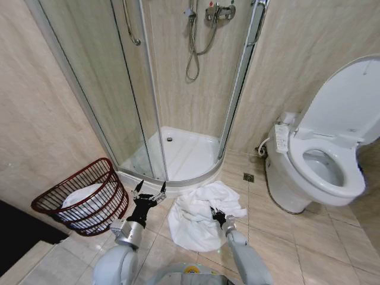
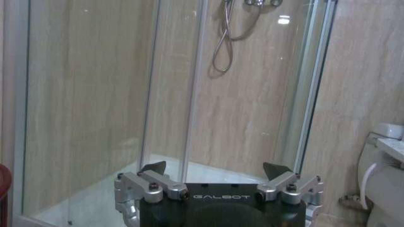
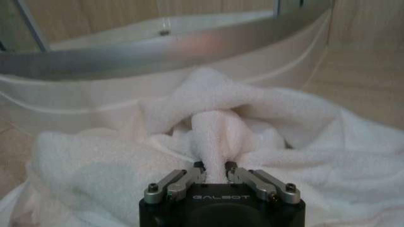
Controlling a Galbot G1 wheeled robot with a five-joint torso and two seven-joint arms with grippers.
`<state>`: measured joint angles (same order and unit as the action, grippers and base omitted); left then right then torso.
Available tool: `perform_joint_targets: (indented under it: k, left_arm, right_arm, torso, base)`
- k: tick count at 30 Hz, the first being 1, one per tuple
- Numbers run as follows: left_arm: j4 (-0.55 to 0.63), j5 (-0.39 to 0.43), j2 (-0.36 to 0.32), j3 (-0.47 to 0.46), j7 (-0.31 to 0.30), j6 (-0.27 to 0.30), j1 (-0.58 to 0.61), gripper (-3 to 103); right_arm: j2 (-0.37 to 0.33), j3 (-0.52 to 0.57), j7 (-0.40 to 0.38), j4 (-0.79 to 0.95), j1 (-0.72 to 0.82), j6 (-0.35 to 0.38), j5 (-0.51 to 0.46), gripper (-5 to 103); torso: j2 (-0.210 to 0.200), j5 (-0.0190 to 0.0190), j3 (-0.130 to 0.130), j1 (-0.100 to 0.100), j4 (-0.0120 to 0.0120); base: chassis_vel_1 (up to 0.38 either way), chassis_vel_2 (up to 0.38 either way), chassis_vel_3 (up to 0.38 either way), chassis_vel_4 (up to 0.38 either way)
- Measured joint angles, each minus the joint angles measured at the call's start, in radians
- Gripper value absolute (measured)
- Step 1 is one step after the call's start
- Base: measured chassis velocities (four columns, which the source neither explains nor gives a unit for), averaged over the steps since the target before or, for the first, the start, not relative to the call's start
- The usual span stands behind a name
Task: Discard the used towel into the hamper.
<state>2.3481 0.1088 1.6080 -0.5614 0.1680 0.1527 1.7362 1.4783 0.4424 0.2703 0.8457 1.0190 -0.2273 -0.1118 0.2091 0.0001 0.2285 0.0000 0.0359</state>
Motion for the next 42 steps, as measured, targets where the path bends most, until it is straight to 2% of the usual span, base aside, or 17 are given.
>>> perform_joint_targets:
  k: [5, 6, 10, 12, 13, 16, 18, 21, 22, 26, 28, 31, 36, 42]
  left_arm:
    - [0.0, 0.0, 0.0, 0.0, 0.0, 0.0, 0.0, 100]
    - [0.0, 0.0, 0.0, 0.0, 0.0, 0.0, 0.0, 100]
    - [0.0, 0.0, 0.0, 0.0, 0.0, 0.0, 0.0, 100]
    - [0.0, 0.0, 0.0, 0.0, 0.0, 0.0, 0.0, 100]
    - [0.0, 0.0, 0.0, 0.0, 0.0, 0.0, 0.0, 100]
    - [0.0, 0.0, 0.0, 0.0, 0.0, 0.0, 0.0, 100]
    - [0.0, 0.0, 0.0, 0.0, 0.0, 0.0, 0.0, 100]
    - [0.0, 0.0, 0.0, 0.0, 0.0, 0.0, 0.0, 100]
    - [0.0, 0.0, 0.0, 0.0, 0.0, 0.0, 0.0, 100]
    - [0.0, 0.0, 0.0, 0.0, 0.0, 0.0, 0.0, 100]
    - [0.0, 0.0, 0.0, 0.0, 0.0, 0.0, 0.0, 100]
    - [0.0, 0.0, 0.0, 0.0, 0.0, 0.0, 0.0, 100]
    - [0.0, 0.0, 0.0, 0.0, 0.0, 0.0, 0.0, 100]
    - [0.0, 0.0, 0.0, 0.0, 0.0, 0.0, 0.0, 100]
  right_arm:
    - [0.0, 0.013, -0.024, 0.128, 0.076, -0.082, 0.054, 13]
    - [0.0, 0.013, -0.024, 0.128, 0.076, -0.082, 0.054, 13]
    - [-0.01, 0.031, -0.031, 0.334, 0.182, -0.097, 0.057, 13]
    - [-0.016, 0.04, -0.036, 0.451, 0.248, -0.113, 0.037, 13]
    - [-0.016, 0.04, -0.036, 0.451, 0.248, -0.113, 0.037, 13]
    - [-0.02, 0.056, -0.058, 0.656, 0.36, -0.126, 0.001, 13]
    - [-0.02, 0.059, -0.06, 0.686, 0.376, -0.127, -0.001, 13]
    - [-0.012, 0.099, -0.057, 0.899, 0.476, -0.134, -0.014, 13]
    - [-0.012, 0.099, -0.057, 0.899, 0.476, -0.134, -0.014, 13]
    - [0.007, 0.153, -0.022, 1.135, 0.565, -0.123, -0.095, 13]
    - [0.013, 0.155, -0.03, 1.163, 0.573, -0.132, -0.108, 13]
    - [0.058, 0.18, -0.074, 1.32, 0.606, -0.154, -0.13, 13]
    - [0.068, 0.215, -0.084, 1.449, 0.602, -0.172, -0.104, 13]
    - [0.069, 0.262, -0.084, 1.516, 0.586, -0.169, -0.096, 13]
  torso:
    - [0.0, 0.0, 0.0, 0.0, 0.0002]
    - [0.0, 0.0, 0.0, 0.0, 0.0002]
    - [0.0, -0.0001, 0.0, 0.0, 0.0]
    - [0.0, -0.0003, 0.0, 0.0, -0.0002]
    - [0.0, -0.0003, 0.0, 0.0, -0.0002]
    - [0.0, -0.0002, 0.0, 0.0, -0.0001]
    - [0.0, -0.0001, 0.0, 0.0, -0.0001]
    - [0.0, 0.0001, 0.0, 0.0, 0.0]
    - [0.0, 0.0001, 0.0, 0.0, 0.0]
    - [0.0, -0.0004, 0.0, 0.0, -0.0003]
    - [0.0, -0.0004, 0.0, 0.0, -0.0001]
    - [0.0, -0.0003, 0.0, 0.0, -0.0001]
    - [0.0, -0.0003, 0.0, 0.0, 0.0]
    - [0.0, 0.0, 0.0, 0.0, 0.0]
  base:
    - [0.0, 0.0, 0.0, 0.0]
    - [0.0, 0.0, 0.0, 0.0]
    - [0.0, 0.0, 0.0, 0.0]
    - [0.0, 0.0, 0.0, 0.0]
    - [0.0, 0.0, 0.0, 0.0]
    - [0.0, 0.0, 0.0, 0.0]
    - [0.0, 0.0, 0.0, 0.0]
    - [0.0, 0.0, 0.0, 0.0]
    - [0.0, 0.0, 0.0, 0.0]
    - [0.0, 0.0, 0.0, 0.0]
    - [0.0, 0.0, 0.0, 0.0]
    - [0.0, 0.0, 0.0, 0.0]
    - [0.0, 0.0, 0.0, 0.0]
    - [0.0, 0.0, 0.0, 0.0]
